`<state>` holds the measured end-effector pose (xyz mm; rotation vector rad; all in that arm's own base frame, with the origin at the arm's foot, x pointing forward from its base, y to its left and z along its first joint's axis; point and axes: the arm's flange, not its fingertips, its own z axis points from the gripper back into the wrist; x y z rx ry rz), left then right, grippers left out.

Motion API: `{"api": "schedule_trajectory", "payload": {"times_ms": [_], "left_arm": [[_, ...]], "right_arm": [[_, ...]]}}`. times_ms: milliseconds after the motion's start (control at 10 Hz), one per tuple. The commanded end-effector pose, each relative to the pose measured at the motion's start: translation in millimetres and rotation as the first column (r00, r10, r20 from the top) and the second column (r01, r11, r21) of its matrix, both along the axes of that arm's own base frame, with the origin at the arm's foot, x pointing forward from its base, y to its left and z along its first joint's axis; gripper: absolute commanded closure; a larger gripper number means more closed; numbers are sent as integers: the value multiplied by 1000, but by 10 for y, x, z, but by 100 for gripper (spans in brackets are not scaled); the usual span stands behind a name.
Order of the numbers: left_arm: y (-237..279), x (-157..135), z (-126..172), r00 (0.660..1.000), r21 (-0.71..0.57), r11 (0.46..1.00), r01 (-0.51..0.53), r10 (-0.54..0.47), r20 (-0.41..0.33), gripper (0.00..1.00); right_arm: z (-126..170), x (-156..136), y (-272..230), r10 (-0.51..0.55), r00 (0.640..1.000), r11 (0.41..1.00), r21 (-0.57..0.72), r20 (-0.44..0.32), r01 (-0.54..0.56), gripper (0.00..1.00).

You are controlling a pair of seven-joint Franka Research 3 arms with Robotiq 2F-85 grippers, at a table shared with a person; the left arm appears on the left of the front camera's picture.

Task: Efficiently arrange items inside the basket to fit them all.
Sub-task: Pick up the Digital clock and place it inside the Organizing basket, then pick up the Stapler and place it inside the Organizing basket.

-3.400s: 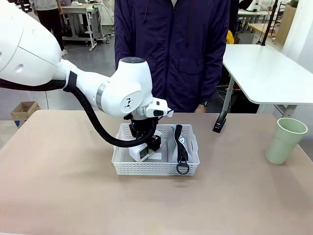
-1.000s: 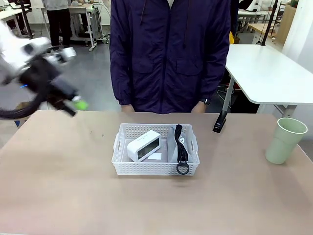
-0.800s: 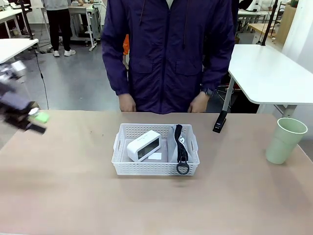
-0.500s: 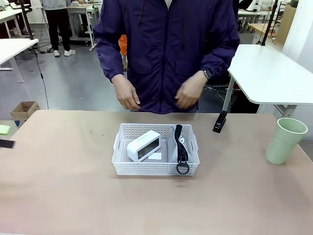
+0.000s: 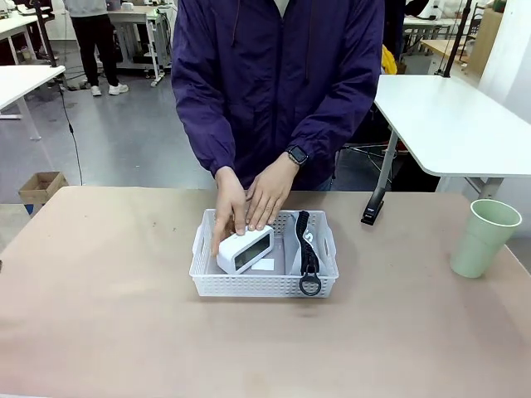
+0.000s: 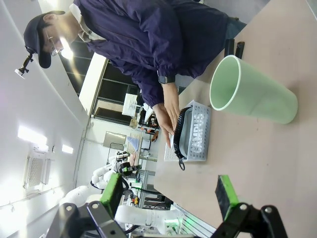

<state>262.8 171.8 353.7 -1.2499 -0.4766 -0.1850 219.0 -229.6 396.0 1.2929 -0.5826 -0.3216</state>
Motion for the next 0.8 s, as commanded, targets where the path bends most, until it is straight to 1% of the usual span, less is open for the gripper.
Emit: {"api": "schedule_trajectory", "payload": {"times_ms": [0,700], "left_arm": [[1,-33,158,1000,10,1000,-9,9,16,0],[1,-33,158,1000,10,1000,-9,9,16,0]], "right_arm": [[6,-18,-15,3,1000,1000,-2,30,-3,0],[6,-18,-15,3,1000,1000,-2,30,-3,0]]}}
